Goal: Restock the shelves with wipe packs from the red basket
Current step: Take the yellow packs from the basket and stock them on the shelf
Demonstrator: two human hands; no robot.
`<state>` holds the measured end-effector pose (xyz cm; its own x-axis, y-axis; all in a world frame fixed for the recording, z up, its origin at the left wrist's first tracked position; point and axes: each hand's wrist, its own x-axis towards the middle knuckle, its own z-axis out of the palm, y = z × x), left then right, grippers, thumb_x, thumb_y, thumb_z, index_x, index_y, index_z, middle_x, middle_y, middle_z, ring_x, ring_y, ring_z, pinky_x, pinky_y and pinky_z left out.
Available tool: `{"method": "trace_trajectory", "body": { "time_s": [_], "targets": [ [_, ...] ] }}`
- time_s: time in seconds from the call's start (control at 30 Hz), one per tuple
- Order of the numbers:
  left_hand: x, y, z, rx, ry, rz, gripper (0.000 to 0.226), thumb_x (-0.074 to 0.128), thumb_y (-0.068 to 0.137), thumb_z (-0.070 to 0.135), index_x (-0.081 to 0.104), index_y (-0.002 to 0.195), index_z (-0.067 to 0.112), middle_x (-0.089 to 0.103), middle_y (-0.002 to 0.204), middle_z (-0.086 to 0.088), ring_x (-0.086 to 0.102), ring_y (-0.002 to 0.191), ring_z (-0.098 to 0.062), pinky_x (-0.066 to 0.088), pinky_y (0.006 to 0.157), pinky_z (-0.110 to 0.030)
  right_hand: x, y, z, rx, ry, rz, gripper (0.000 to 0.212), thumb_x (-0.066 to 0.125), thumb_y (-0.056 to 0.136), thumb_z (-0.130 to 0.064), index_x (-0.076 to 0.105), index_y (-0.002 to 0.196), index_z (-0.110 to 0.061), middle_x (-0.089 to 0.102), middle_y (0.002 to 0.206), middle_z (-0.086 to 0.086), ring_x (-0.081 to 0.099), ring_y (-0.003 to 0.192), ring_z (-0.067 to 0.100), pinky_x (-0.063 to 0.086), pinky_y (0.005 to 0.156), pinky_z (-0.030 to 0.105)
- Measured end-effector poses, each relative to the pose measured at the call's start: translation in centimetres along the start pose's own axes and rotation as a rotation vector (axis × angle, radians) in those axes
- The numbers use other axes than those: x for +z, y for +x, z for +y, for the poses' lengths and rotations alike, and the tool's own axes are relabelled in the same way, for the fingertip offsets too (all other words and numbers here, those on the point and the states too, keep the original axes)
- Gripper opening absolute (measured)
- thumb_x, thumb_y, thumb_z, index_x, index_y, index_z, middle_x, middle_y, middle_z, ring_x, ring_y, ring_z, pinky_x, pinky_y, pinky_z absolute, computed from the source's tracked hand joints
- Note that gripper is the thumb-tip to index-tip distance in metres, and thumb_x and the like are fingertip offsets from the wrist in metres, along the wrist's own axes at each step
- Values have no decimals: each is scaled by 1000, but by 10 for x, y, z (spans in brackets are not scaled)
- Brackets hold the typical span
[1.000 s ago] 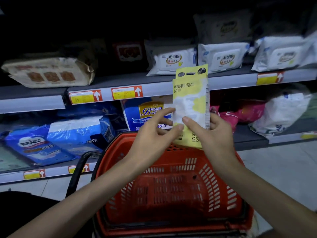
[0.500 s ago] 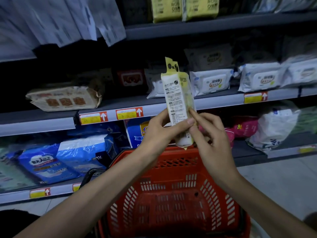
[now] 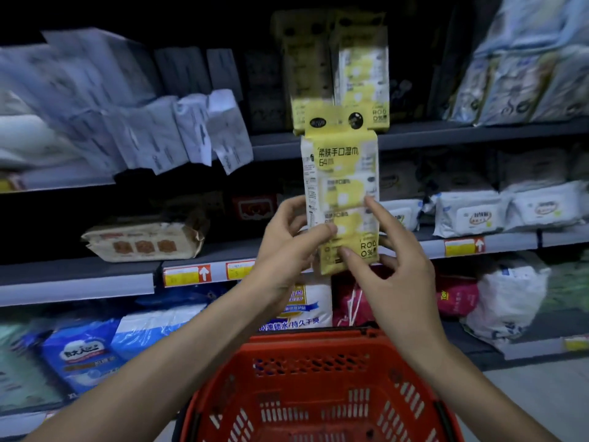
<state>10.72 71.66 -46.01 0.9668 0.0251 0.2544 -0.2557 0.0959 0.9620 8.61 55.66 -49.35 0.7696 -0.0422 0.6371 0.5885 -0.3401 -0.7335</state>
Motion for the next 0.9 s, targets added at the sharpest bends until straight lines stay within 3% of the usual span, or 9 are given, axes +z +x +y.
{"method": "trace_trajectory", "body": {
  "time_s": [0.07, 0.2, 0.27, 0.4, 0.6, 0.77, 0.9],
  "targets": [
    [-2, 10, 11, 46, 21, 6, 50, 77, 85, 11, 52, 129, 16, 77, 118, -3, 73, 112, -31, 50, 102, -68, 6, 14, -8, -57, -52, 65, 70, 76, 92, -27, 42, 149, -51, 51, 137, -24, 49, 123, -13, 50, 102, 25],
    [-6, 34, 39, 139, 63, 34, 40, 73, 93, 2, 55, 127, 14, 78, 116, -5, 75, 106, -24, 60, 95, -54, 16, 50, -19, -143, -122, 127, 71, 75, 93, -24, 42, 151, -47, 54, 131, -13, 56, 117, -3, 51, 95, 21],
    [-8, 48, 54, 194, 109, 66, 43, 74, 94, 6, 58, 132, 13, 75, 121, -6, 74, 110, -22, 60, 96, -51, 20, 72, -25, -147, -117, 140, 71, 75, 93, -27, 41, 152, -46, 54, 132, -13, 54, 117, -4, 48, 95, 16],
    [-8, 83, 80, 286, 250, 137, 63, 76, 88, 37, 56, 147, 23, 66, 137, 2, 63, 127, -19, 54, 106, -48, 27, 117, -36, -174, -134, 163, 70, 74, 94, -28, 40, 153, -43, 54, 137, -13, 46, 117, -11, 41, 98, 10],
    [-14, 142, 92, 334, 251, 197, 50, 73, 94, 26, 62, 143, 22, 70, 134, 6, 66, 124, -18, 57, 102, -47, 37, 177, -43, -198, -179, 121, 72, 74, 94, -21, 40, 153, -44, 52, 135, -8, 44, 112, -7, 32, 86, -6],
    [-17, 182, 107, 399, 291, 296, 43, 71, 98, 20, 65, 140, 23, 74, 125, 8, 71, 113, -12, 61, 95, -44, 46, 212, -48, -183, -231, 80, 81, 75, 92, -15, 35, 154, -49, 33, 122, -5, 48, 103, 8, 46, 86, 10],
    [-9, 203, 118, 365, 313, 371, 33, 72, 97, 14, 73, 128, 24, 78, 109, 10, 73, 97, -8, 63, 86, -38, 54, 236, -45, -189, -326, 67, 83, 73, 93, -11, 31, 157, -44, 35, 120, -3, 50, 106, 16, 48, 81, 16]
  ]
}}
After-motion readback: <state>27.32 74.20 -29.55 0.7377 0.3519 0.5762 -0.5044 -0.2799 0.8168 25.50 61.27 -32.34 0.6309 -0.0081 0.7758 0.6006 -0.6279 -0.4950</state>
